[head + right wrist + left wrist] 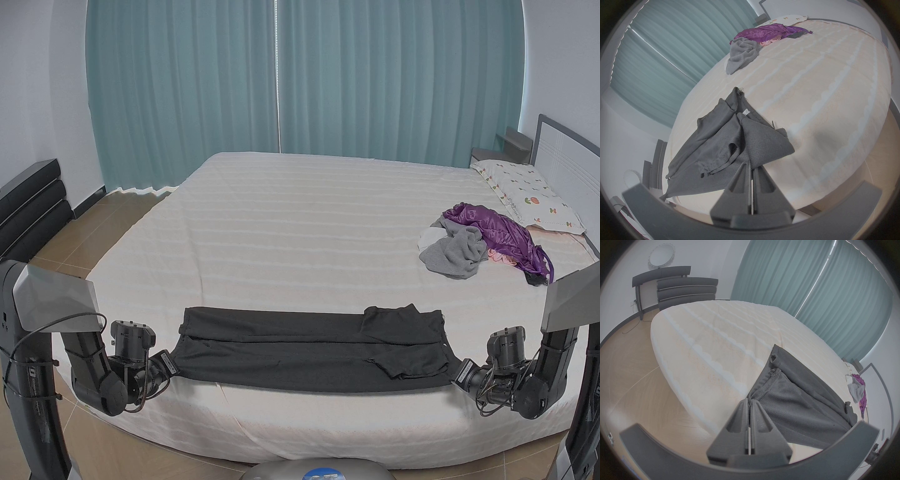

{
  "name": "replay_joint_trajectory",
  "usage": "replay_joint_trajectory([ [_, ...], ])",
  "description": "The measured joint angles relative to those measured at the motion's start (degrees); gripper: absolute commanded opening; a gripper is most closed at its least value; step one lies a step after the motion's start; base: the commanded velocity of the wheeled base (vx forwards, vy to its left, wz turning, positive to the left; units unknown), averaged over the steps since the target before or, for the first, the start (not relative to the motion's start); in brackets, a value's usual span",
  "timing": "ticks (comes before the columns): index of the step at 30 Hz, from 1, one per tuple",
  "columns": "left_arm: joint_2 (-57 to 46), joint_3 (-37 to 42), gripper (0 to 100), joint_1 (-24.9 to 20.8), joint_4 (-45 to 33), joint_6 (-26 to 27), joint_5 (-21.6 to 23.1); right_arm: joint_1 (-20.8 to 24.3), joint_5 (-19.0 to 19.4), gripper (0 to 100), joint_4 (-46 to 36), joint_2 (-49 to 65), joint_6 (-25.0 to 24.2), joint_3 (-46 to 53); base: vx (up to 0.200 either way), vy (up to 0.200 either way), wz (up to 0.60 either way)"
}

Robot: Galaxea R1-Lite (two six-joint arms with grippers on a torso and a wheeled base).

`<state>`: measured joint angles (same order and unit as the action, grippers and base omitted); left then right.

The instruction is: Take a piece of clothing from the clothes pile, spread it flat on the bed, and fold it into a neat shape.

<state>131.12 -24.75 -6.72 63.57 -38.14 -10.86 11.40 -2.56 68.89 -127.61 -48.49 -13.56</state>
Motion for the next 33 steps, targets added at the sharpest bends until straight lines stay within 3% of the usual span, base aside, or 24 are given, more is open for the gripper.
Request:
replay_joint_trajectory([
  [7, 0.20, 1.93, 0, -0.33, -0.05, 2.32, 0.06, 0.15, 0.43, 0, 0.00, -0.91, 2.73, 1.49, 0.000, 0.000, 0.00],
  [8, 0.33, 2.07, 0, -0.39, -0.02, 2.38, 0.11, 0.17, 0.54, 100, 0.02, -1.19, 2.86, 1.57, 0.000, 0.000, 0.00],
  [9, 0.46, 2.15, 0, -0.44, 0.00, 2.38, 0.20, 0.15, 0.60, 100, 0.06, -1.50, 2.90, 1.62, 0.000, 0.000, 0.00],
  [10, 0.60, 2.17, 100, -0.45, 0.04, 2.38, 0.38, 0.15, 0.62, 100, 0.06, -1.85, 2.95, 1.60, 0.000, 0.000, 0.00],
  [19, 1.88, 1.66, 100, -0.48, 0.41, 1.96, 0.77, -0.46, 0.67, 100, 0.99, -2.01, 2.90, 1.35, 0.000, 0.000, 0.00],
  [26, -0.41, 1.51, 100, -0.13, 0.69, 1.48, 1.40, -3.35, 0.35, 100, 0.94, 3.77, 3.06, 1.11, 0.000, 0.000, 0.00],
  [33, -3.84, 0.09, 100, 0.55, 1.38, -4.88, 2.46, -7.94, 1.30, 100, 1.01, 8.70, 3.06, -0.09, 0.029, 0.000, 0.00],
])
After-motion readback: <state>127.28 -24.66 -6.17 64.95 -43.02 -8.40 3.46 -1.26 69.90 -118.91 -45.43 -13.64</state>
